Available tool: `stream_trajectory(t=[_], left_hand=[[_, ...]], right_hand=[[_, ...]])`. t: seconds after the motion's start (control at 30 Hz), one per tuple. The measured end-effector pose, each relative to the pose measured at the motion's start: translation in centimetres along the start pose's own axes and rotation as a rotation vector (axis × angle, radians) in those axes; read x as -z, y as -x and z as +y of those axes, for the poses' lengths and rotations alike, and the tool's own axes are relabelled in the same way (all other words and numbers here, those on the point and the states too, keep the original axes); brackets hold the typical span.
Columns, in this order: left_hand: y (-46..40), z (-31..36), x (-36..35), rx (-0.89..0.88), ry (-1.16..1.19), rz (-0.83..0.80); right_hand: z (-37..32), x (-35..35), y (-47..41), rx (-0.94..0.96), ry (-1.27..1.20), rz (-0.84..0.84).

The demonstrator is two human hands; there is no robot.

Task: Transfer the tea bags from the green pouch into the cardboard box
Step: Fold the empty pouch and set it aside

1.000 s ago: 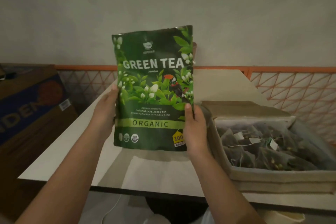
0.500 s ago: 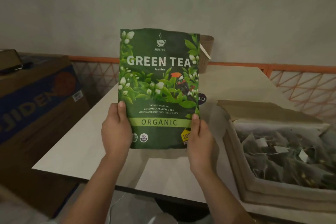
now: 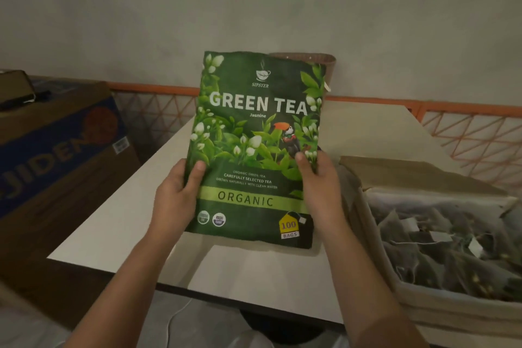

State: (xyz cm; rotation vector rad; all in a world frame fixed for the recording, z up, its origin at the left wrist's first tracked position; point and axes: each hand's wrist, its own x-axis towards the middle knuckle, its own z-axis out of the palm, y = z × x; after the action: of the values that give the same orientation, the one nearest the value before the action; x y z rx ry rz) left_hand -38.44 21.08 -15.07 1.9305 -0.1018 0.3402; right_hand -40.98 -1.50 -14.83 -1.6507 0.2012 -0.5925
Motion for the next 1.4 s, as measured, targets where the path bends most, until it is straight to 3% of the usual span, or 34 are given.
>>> stream_trajectory(t=[0.07, 0.27, 0.37, 0.5, 0.63, 0.77, 0.87, 1.0, 1.13, 1.2, 1.3, 1.4], left_hand=[[-0.2, 0.2, 1.0, 0.084, -0.001, -0.100], [-2.5, 1.4, 3.8, 0.234, 0.243, -0.232], [-2.7, 1.3, 4.6, 0.262, 0.303, -0.201], [-2.7, 1.2, 4.6, 0.286, 0.349, -0.159], [-2.6, 0.5, 4.4, 0.350, 0.385, -0.201], [-2.3, -0.3, 4.4, 0.351, 0.382, -0.287], [-1.1, -0.9, 5.8, 0.374, 0.538, -0.346], [-2.0, -0.4, 5.2, 0.607, 0.471, -0.368], [-2.3, 0.9, 5.6, 0.626, 0.453, -0.454], [-2.4, 1.3, 5.5, 0.666, 0.495, -0.393], [-2.5, 1.3, 4.3, 0.642, 0.615, -0.177], [-2.2, 0.7, 2.6, 0.577, 0.712, 0.066]], right_hand=[[-0.1, -0.5, -0.3, 0.027, -0.033, 0.012], [0.8, -2.1, 0.2, -0.016, -0.042, -0.182], [0.6, -2.3, 0.2, -0.057, -0.097, -0.211], [1.1, -2.5, -0.2, -0.340, -0.254, -0.192], [1.3, -2.3, -0.8, -0.601, -0.370, -0.311], [0.8, -2.3, -1.5, -0.518, -0.500, -0.308], [0.6, -2.4, -1.4, -0.501, -0.522, -0.304], [0.1, -2.7, -1.3, -0.549, -0.611, -0.276], [-0.9, -1.8, -1.1, -0.600, -0.583, -0.323], [-1.3, -2.0, -0.5, -0.669, -0.747, -0.323], [-0.5, -3.1, 0.3, -0.635, -1.074, -0.240], [-0.5, -4.0, 1.4, -0.559, -1.093, -0.308]])
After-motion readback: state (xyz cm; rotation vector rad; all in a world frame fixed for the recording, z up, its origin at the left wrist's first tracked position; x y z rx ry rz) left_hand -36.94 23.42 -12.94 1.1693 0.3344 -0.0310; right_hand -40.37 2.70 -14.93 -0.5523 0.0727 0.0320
